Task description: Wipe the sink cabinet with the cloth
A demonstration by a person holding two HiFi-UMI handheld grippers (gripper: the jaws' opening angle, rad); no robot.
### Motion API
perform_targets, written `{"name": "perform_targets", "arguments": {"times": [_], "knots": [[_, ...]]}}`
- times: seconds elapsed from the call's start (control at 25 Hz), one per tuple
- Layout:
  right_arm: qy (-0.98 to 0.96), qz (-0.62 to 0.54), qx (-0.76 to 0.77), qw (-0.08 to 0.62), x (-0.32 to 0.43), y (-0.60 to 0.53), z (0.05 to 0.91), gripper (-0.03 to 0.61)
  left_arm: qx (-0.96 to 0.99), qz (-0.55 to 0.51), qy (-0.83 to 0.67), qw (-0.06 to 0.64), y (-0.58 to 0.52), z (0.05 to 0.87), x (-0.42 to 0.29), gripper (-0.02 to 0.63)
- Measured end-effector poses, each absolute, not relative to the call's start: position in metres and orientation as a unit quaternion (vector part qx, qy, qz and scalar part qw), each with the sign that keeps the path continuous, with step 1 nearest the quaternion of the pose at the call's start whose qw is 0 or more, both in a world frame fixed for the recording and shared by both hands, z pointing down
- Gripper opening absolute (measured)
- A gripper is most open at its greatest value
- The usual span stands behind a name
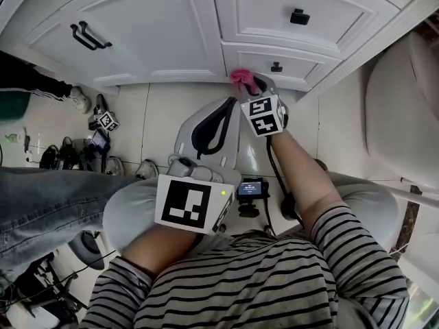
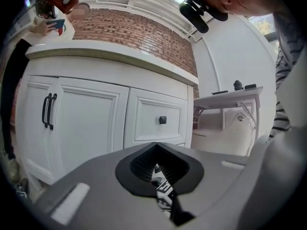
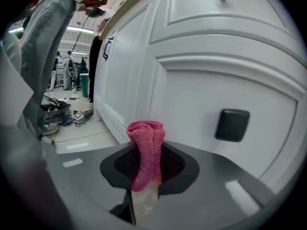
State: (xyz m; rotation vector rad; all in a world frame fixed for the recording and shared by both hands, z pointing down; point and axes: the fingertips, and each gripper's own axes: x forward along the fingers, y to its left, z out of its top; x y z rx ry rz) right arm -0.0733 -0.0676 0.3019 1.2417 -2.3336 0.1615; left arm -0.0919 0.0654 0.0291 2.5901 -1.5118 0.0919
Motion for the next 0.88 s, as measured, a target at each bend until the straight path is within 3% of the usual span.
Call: {"name": "perform_targets", "arguments": {"times": [0.48, 0.88], "knots": [[-0.701, 0.154, 0.649, 0.25, 0.171, -0.052, 0.305, 0.091, 0.869, 0.053, -0.489, 0.054, 0.064, 0.036, -0.069, 0.0], [-0.709, 0.156, 0.665, 0.174, 0.173, -0.024, 0.214, 0.091, 0.864, 0.071, -0.497, 0.047, 0.066, 0.037, -0.049, 0.0]]}}
